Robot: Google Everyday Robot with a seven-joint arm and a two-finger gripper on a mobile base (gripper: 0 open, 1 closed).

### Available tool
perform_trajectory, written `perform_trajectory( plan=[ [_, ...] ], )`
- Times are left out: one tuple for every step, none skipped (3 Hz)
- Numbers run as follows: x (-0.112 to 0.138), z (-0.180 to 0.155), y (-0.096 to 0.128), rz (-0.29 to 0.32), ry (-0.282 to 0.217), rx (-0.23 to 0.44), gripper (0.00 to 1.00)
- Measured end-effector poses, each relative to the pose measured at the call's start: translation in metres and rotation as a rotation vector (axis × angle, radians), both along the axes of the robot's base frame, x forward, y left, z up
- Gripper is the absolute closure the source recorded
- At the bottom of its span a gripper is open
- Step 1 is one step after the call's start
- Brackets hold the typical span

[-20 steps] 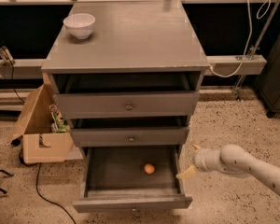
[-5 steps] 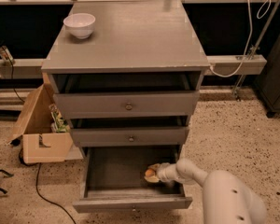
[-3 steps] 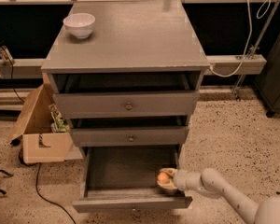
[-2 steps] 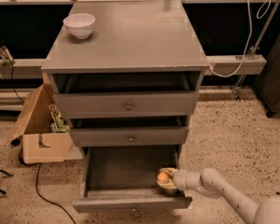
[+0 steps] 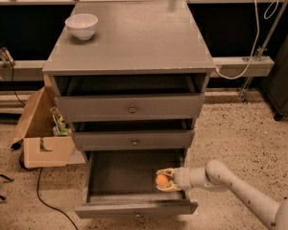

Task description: Pick orange from bottom drawer and place on counter

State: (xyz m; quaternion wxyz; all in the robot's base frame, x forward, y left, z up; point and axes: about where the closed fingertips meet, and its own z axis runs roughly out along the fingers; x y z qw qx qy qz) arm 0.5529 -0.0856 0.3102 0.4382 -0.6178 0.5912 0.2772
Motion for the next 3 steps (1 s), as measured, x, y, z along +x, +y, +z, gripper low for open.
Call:
perform_trajectory(
  plan=[
    [-0.019,0.075,0.011,0.143,-0.086,0.016,1.0],
    [-0.028,0.15,0.014,0.214,-0.179,0.004,1.0],
    [-0.028,0.15,0.014,0.214,-0.179,0.004,1.0]
  ],
)
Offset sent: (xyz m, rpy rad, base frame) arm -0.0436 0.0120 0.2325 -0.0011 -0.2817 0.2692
